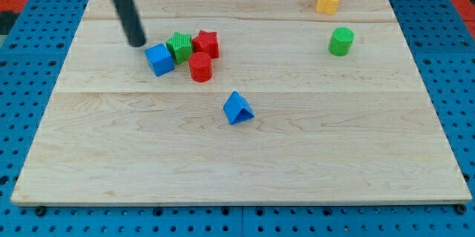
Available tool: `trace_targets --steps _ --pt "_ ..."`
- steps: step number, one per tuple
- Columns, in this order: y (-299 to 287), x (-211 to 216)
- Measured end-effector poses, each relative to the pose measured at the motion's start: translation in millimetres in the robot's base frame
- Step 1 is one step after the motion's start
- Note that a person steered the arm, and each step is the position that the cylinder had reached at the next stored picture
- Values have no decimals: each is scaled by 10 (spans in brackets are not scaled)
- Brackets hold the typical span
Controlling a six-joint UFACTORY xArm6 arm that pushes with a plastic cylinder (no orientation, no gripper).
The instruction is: Push the blue cube to the left of the red circle
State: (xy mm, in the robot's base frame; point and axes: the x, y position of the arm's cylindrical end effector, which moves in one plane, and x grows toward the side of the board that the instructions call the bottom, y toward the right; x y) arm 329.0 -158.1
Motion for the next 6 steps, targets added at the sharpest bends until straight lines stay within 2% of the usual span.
trace_targets --steps 1,3,4,5,6 --pt "448 -28" --pt "771 330" --pt "539 -71" --pt "79 222" --pt "71 636"
